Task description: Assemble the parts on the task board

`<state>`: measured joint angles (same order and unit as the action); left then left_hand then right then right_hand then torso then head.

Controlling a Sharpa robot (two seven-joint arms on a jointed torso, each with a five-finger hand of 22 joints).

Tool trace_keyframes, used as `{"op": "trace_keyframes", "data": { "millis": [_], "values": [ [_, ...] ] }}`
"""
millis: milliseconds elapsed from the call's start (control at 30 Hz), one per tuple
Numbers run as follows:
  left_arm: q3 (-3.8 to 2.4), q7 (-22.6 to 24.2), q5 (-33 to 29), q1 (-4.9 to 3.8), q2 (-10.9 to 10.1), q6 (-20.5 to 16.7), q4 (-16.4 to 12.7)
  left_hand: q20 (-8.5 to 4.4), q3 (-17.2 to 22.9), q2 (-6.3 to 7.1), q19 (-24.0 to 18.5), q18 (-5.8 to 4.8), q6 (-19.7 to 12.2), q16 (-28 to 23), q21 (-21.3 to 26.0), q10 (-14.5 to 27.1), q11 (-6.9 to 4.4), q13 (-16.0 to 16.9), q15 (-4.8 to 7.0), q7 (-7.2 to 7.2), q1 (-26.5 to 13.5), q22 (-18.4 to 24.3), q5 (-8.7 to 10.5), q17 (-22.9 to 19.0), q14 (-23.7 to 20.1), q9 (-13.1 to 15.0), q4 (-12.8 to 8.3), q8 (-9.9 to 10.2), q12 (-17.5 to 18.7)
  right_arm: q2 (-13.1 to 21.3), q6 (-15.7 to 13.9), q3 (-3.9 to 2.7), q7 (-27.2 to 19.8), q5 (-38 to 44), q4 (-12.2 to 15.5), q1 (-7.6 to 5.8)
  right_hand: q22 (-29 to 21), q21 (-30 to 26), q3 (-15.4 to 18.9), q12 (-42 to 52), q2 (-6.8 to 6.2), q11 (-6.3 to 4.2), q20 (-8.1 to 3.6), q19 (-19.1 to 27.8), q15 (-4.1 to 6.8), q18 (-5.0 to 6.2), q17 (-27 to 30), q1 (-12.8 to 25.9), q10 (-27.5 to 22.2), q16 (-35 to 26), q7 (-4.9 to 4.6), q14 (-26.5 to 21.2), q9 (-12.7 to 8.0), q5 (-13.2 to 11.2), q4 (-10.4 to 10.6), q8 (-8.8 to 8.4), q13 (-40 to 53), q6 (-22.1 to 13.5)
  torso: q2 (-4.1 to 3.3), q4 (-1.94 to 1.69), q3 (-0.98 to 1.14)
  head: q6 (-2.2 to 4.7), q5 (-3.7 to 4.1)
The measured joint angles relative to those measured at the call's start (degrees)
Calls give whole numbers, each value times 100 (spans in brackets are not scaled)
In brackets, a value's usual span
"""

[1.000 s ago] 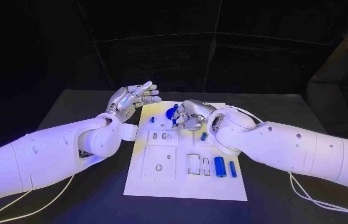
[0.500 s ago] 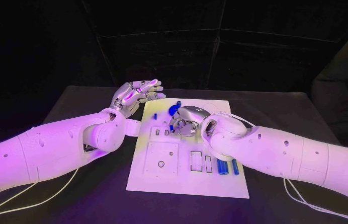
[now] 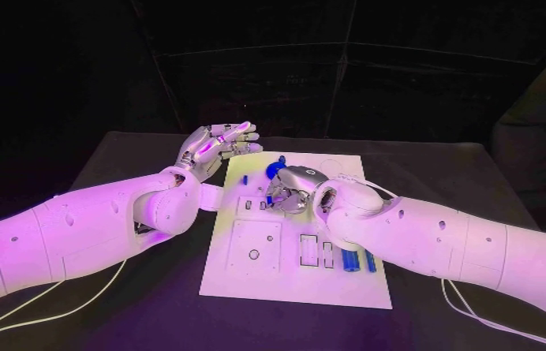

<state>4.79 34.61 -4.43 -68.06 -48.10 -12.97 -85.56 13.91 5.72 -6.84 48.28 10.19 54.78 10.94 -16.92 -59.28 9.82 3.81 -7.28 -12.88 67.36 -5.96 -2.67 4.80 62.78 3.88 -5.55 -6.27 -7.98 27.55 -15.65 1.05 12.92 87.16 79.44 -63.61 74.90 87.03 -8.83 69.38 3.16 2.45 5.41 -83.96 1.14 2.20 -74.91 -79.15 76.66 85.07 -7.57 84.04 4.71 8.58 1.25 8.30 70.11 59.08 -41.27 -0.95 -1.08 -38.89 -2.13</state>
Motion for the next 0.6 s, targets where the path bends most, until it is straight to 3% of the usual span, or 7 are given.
{"op": "trace_keyframes", "data": {
  "millis": [600],
  "values": [
    [0,-9,6,0,3,6,0,0,0,0,0,0,21,0,0,0,0,-1,0,-22,0,4,0,-1,0,-4,0,0,0,45,162,-25,-64,38,-7,5,0,0,-15,-51,-53,21,0,0,0,0,0,53,-21,0,16,0,-1,48,19,-24,-35,-18,7,1,1,-51,-15]
  ]
}}
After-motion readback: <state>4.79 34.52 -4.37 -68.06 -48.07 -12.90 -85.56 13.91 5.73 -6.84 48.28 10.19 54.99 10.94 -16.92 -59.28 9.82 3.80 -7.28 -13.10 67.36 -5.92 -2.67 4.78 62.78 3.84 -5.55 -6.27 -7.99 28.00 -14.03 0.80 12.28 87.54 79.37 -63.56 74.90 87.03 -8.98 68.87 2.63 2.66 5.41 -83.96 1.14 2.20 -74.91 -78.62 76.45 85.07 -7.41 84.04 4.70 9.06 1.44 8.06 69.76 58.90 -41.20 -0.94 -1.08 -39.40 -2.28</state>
